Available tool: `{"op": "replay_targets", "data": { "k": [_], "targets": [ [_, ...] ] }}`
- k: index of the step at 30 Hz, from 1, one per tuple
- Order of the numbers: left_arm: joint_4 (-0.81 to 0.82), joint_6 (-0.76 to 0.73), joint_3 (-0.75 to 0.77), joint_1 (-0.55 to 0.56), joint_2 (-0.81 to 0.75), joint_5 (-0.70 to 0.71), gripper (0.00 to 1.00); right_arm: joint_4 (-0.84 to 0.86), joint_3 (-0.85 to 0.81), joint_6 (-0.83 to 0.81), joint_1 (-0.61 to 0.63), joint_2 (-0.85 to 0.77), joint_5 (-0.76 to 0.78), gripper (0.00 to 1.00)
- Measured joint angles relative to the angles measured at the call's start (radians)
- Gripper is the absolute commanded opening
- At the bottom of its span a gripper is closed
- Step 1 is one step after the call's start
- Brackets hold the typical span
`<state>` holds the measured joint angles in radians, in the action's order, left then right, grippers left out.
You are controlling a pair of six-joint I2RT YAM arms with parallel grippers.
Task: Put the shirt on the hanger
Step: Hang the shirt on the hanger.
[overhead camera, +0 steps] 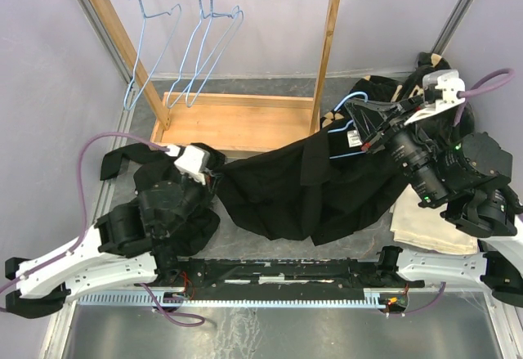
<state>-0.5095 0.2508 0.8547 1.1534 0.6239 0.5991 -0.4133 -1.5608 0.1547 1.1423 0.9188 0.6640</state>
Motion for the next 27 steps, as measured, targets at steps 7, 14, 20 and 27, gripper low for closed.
{"op": "replay_targets", "data": {
  "k": [7, 14, 20, 27],
  "targets": [
    [-0.082, -0.001, 0.083, 0.000, -0.036, 0.116, 0.03, 0.001, 0.000, -0.004, 0.000, -0.030, 0.010, 0.00],
    [-0.122, -0.011, 0.113, 0.000, -0.022, 0.163, 0.03, 0.000, -0.002, -0.016, 0.000, -0.041, 0.003, 0.00],
    [-0.132, -0.098, 0.241, 0.000, 0.049, 0.163, 0.36, -0.017, -0.095, -0.062, 0.000, 0.003, -0.024, 0.00],
    [-0.101, -0.227, 0.546, 0.000, 0.198, 0.076, 0.71, -0.023, -0.304, -0.156, 0.000, 0.098, -0.060, 0.00]
  ]
}}
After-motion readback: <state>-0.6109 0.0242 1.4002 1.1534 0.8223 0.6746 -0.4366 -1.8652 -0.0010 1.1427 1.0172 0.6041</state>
